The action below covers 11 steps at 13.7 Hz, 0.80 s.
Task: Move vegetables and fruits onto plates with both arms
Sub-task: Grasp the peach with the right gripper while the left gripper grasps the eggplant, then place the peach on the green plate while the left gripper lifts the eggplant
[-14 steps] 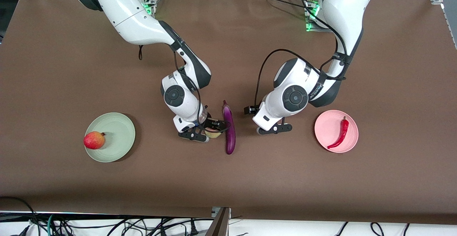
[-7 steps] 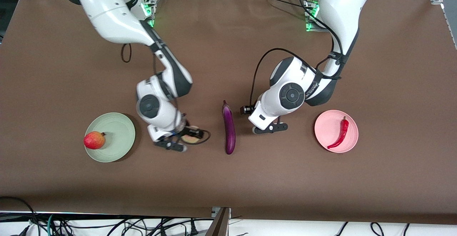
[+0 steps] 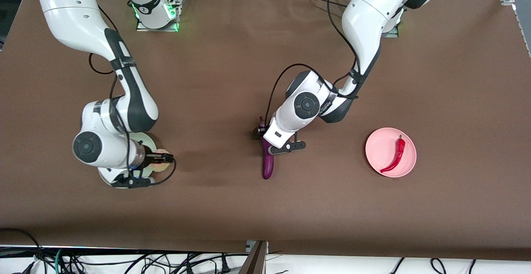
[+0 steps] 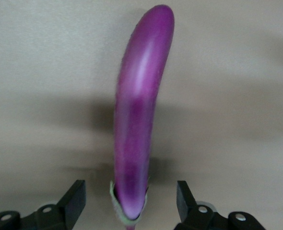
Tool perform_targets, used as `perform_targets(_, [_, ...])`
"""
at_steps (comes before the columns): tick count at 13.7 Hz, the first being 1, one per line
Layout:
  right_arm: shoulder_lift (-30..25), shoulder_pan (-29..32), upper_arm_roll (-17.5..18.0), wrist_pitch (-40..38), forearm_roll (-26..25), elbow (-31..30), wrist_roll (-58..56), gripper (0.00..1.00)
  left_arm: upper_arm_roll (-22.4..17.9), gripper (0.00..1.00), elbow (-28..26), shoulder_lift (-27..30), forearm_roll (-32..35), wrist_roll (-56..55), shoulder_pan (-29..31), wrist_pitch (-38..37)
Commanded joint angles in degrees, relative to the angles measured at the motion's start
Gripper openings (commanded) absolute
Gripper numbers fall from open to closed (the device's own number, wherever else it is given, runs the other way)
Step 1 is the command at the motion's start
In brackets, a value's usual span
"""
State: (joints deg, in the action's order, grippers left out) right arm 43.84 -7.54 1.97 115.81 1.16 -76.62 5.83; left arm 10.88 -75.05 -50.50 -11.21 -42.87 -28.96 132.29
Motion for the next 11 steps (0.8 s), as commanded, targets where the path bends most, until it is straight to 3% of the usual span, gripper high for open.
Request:
perform_targets(1, [-0.6,2.1,-0.5,-0.8,-0.9,-1.0,-4.8,0.12,-1.1,0.84,2.8,-1.5,-0.2,-1.3,-1.7,-0.5])
perform_targets(4, [0.6,4.1,-0.6,-0.3,-0.9,-1.2,-7.8,0.12,-3.8,0.84,3.4,-3.1,0.2,-0.4,-2.9,0.8])
perform_targets(9, [3.3,4.8,-0.6,0.7,-0.8,-1.4,-7.8,0.13,-3.9,0.83,4.1,-5.4,0.2,-0.5,-3.0,4.0])
perform_targets(10, [3.6,4.9,-0.6,1.1,-0.8,-1.4,-7.8,0.14,-3.9,0.76,4.3,-5.4,0.2,-0.5,-2.9,3.9])
perform_targets(11, [3.8,4.9,-0.6,1.3,-0.8,-1.5,-7.8,0.23,-3.9,0.71,4.3,-5.4,0.2,-0.5,-2.9,4.0])
